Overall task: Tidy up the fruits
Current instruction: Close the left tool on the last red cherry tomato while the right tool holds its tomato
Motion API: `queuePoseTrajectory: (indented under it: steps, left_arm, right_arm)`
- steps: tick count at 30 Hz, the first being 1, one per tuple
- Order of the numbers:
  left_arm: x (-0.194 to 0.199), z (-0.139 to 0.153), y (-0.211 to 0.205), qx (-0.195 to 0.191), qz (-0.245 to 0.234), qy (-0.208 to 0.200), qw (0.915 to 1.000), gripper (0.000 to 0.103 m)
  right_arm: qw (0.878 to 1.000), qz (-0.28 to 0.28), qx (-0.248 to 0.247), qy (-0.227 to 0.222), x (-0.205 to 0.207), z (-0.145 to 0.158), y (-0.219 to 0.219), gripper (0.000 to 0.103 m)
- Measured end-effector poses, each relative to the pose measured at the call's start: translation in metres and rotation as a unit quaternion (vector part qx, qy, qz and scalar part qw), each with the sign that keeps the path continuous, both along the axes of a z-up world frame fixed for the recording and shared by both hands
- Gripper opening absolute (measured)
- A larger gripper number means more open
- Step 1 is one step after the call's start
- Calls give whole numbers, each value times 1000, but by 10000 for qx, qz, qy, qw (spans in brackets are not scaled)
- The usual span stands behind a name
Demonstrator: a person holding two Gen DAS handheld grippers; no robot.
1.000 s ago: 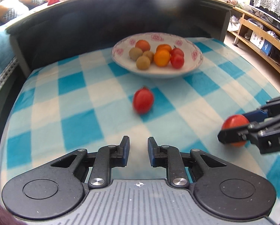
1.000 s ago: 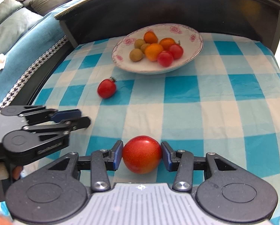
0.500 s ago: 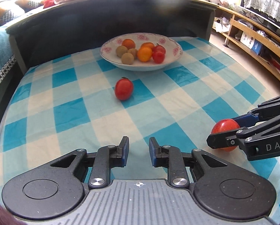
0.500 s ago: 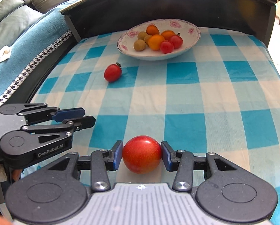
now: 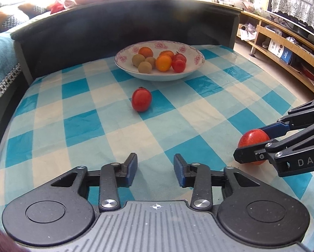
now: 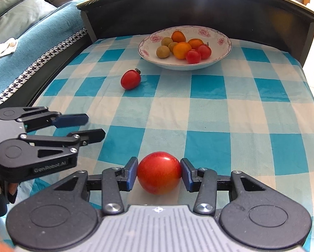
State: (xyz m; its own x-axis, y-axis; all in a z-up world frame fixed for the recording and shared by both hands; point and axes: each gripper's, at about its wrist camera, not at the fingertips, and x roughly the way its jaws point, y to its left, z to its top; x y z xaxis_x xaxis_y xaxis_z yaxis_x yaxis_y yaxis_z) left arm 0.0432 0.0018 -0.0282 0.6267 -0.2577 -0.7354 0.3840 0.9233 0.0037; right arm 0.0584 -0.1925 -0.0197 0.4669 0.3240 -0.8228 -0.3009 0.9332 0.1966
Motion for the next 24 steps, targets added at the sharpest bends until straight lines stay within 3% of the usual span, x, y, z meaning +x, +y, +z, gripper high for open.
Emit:
queuePoseTrajectory:
  steps: [6,12,20,24]
  left_arm:
    - [-3,17,18,-373,290,-103,9988,62]
    - [32,20,12,-576,510,-168,9969,65]
    - [90,-2,-22,-203,331,-152,9991,66]
    - [99,-12,-30,-114,216,-43,9997,56]
  right_arm:
    - [10000,-38,73,12,-1,-1,-2,46]
    - [9999,-73,99,1,-2,0,-2,46]
    - [9994,-82,308,112,1,-2,-10,46]
    - [9996,29,268,129,2,-4,-9,46]
